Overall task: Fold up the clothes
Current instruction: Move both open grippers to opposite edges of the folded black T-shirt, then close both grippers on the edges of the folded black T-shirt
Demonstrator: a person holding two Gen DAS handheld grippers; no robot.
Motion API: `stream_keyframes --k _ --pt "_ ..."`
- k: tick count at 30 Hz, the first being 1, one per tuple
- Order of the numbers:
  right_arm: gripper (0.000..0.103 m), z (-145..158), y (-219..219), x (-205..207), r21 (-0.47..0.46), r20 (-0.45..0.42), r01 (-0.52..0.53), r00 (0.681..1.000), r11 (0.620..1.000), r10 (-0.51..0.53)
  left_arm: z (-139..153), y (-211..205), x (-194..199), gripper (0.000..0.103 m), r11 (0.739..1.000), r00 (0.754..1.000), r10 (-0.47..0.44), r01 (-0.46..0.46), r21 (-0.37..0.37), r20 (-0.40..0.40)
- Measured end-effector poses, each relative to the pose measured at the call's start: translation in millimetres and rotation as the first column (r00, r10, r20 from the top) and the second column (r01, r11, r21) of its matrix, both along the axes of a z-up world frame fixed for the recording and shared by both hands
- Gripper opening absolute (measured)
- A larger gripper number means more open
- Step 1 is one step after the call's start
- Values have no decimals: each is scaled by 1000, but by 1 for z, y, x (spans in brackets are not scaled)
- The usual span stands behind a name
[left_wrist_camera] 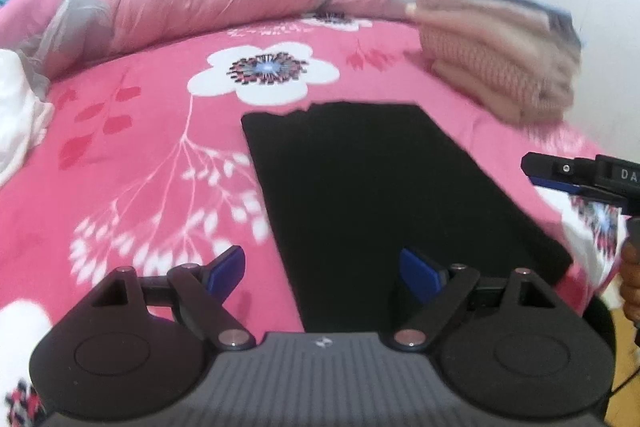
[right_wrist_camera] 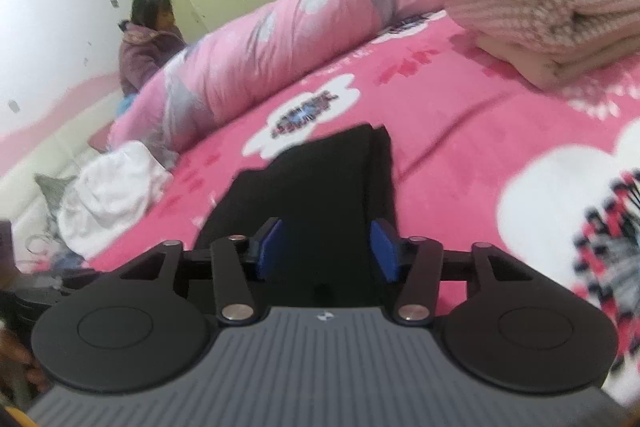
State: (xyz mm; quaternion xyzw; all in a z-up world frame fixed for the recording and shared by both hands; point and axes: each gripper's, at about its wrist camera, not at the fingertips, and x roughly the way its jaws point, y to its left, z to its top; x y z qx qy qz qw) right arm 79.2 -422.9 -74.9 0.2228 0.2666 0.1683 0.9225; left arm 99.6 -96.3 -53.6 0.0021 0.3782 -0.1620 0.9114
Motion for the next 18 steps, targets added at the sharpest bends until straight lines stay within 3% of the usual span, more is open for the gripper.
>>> stream_keyframes --k 5,10,14,18 --pt "64 3 -5 65 57 -34 -78 996 995 80 -13 29 51 80 988 998 -12 2 -157 -63" --pt "64 -16 -15 137 63 -129 -119 984 991 126 -34 44 102 56 972 991 -29 -3 -236 -130" --pt "64 -35 -15 176 62 -204 -186 960 981 195 -43 45 130 54 962 990 -83 49 -269 -117" --pt "62 -41 -16 197 120 -205 -263 937 957 284 -51 42 159 54 946 986 -126 88 -311 -106"
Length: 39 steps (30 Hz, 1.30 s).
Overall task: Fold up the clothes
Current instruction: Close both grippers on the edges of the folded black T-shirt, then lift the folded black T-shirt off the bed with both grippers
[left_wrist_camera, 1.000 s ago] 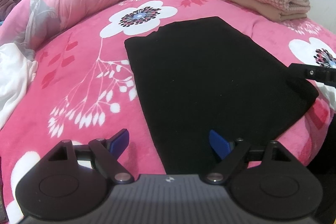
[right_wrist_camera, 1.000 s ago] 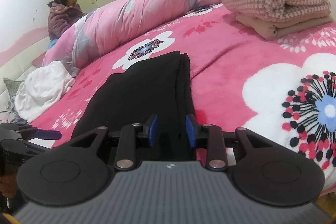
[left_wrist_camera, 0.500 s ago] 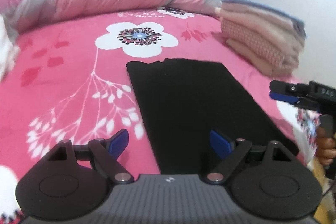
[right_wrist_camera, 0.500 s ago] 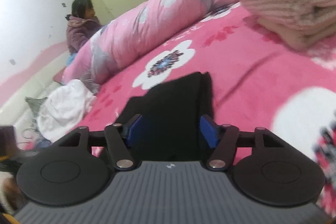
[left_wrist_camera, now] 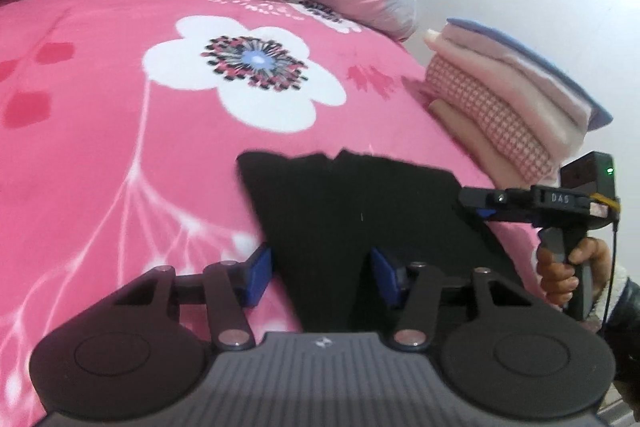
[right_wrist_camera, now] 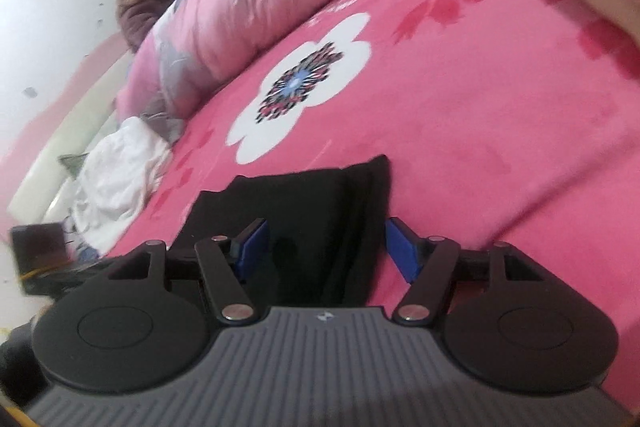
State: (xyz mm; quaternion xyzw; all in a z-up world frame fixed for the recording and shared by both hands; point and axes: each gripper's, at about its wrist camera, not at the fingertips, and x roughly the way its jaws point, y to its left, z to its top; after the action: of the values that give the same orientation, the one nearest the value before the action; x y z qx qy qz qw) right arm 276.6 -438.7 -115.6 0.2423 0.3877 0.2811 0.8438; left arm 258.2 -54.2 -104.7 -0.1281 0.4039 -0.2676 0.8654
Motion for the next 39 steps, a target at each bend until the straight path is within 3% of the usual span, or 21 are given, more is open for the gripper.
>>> stream_keyframes --k 4,5,6,9,15,19,23,28,31,37,39 --pt "46 -4 1 21 38 -18 -55 998 998 55 -7 -5 19 47 1000 1000 -18 18 -23 12" --pt "33 -4 2 26 34 -20 -64 998 997 65 -8 -7 23 45 999 1000 -19 20 -27 16" --pt "23 -5 4 30 38 -24 -73 997 997 74 -8 -8 25 35 999 1000 -14 15 -29 22" --pt "12 -3 11 31 27 -13 -86 996 996 86 -4 -10 25 15 999 999 4 -2 -36 44" --pt "9 41 23 -2 -52 135 -22 990 998 29 36 -10 0 9 998 986 44 -36 -52 163" --pt "8 91 25 -45 -95 277 30 961 995 -3 87 -19 -38 8 997 952 37 -15 -76 305" --pt "8 142 11 -100 -94 430 127 900 987 -74 140 -38 -73 8 993 907 8 40 -107 420" --pt "8 208 -22 -152 -56 601 255 781 965 -171 208 -86 -88 8 988 841 -52 122 -94 538" --pt "8 250 -47 -163 -46 673 320 710 946 -208 247 -119 -83 8 981 811 -73 163 -105 580" --pt "8 341 -104 -156 -90 791 475 569 875 -227 317 -203 -58 8 965 701 -114 247 -90 704" --pt "8 362 -127 -145 -99 808 524 539 846 -239 332 -235 -44 8 959 682 -121 269 -93 721"
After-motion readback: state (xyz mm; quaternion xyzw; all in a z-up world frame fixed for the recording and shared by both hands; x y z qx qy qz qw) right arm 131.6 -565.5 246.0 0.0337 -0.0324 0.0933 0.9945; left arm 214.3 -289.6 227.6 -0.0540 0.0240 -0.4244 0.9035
